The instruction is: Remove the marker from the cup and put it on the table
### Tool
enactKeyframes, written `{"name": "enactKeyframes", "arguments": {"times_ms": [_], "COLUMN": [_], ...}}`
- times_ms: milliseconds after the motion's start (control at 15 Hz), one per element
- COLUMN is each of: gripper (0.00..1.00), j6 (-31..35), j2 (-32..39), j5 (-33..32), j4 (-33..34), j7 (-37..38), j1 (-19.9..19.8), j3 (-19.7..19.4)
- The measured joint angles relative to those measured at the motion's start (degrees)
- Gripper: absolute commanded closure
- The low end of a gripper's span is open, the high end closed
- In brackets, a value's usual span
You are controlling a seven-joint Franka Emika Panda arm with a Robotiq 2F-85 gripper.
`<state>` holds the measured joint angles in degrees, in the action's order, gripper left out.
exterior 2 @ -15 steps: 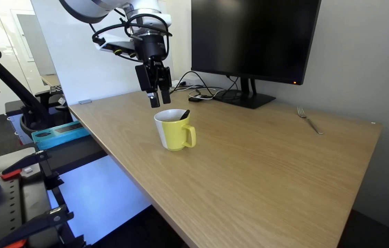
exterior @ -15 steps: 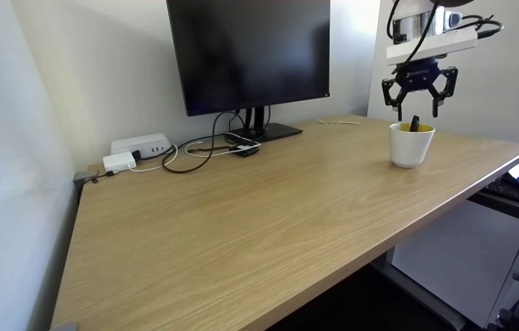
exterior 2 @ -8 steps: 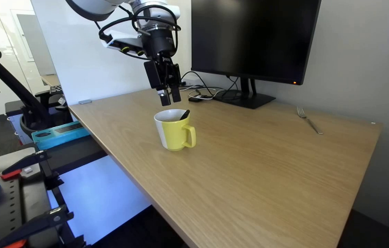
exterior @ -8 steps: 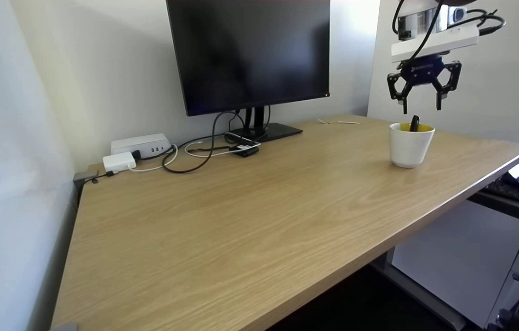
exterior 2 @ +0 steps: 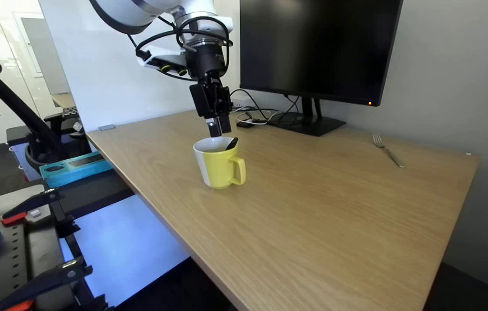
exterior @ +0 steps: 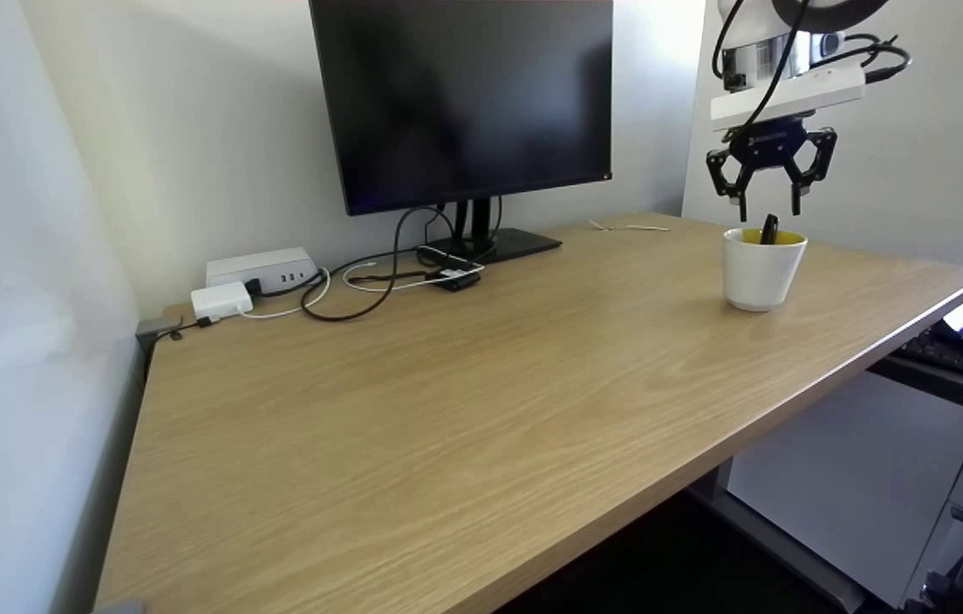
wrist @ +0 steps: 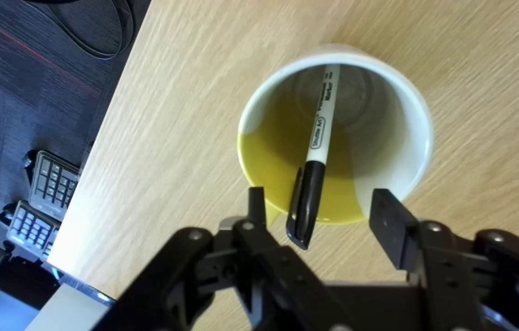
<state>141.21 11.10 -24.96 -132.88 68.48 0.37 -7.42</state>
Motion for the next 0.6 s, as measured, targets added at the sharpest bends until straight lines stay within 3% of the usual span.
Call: {"name": "enactKeyframes", "arguments": {"times_ms": [133, 600], "gripper": [0.50, 0.47], "j6": [0.00, 0.01], "j2": [0.42, 2.22], "j5": [0.00, 0.01], "j4": [0.31, 0.64], "j7": [0.00, 0.02], "j1": [0.15, 0.58], "j3": [0.00, 0.00]}}
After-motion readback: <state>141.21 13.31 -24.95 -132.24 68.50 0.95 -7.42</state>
